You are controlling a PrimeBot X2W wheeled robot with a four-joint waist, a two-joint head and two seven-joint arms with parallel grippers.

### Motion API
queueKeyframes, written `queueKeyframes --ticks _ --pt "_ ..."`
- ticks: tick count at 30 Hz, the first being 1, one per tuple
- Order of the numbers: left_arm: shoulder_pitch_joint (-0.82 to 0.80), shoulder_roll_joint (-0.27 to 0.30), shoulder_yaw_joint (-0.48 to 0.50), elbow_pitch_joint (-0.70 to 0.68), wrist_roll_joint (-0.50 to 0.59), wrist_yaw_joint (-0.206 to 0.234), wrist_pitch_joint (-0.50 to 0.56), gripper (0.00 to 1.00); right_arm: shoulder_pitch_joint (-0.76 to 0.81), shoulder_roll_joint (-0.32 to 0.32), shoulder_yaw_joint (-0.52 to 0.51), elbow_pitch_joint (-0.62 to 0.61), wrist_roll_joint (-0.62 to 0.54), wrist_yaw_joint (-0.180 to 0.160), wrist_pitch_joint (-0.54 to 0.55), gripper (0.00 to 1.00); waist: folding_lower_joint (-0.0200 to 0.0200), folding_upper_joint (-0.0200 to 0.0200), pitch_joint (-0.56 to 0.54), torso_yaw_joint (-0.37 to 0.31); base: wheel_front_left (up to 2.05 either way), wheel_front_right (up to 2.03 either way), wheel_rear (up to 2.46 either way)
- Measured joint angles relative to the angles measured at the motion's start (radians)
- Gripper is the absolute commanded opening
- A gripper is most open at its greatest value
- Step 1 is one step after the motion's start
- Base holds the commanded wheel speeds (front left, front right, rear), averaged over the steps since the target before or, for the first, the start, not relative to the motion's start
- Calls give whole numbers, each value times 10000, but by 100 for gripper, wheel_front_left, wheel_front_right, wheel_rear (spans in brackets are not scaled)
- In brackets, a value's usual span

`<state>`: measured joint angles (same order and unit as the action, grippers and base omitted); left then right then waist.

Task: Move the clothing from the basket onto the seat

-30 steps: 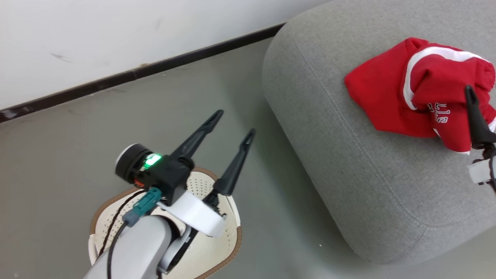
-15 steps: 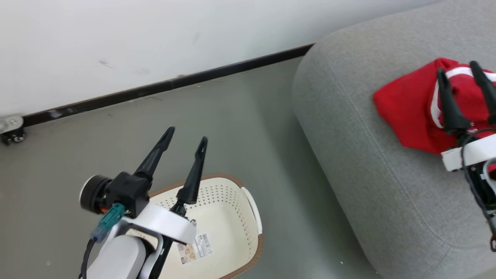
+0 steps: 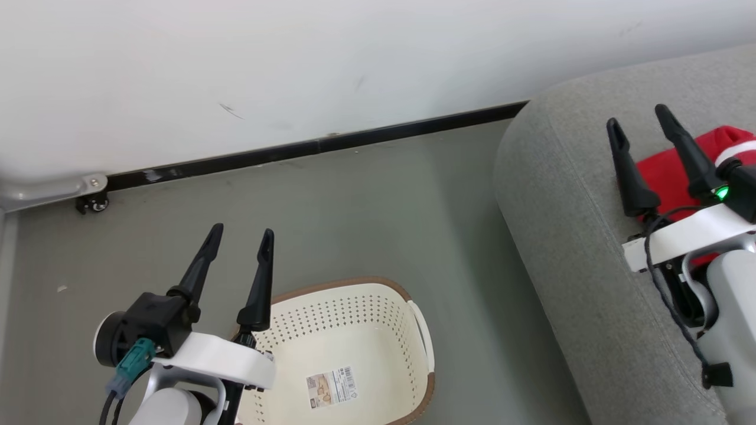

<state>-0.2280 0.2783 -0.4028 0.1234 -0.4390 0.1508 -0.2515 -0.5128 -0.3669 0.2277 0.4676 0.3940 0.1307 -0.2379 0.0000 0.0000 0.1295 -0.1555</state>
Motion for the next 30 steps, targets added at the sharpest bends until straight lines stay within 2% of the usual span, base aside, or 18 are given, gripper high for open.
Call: queueKeyframes --ticks 15,30 --pt "851 -291 585 -257 121 451 -10 100 1267 1312 -539 274 -360 0 -8 100 0 0 -689 892 0 0 0" --pt "1662 -435 796 19 422 853 -10 100 2925 2510 -692 98 -1118 0 6 100 0 0 -1342 1373 0 0 0"
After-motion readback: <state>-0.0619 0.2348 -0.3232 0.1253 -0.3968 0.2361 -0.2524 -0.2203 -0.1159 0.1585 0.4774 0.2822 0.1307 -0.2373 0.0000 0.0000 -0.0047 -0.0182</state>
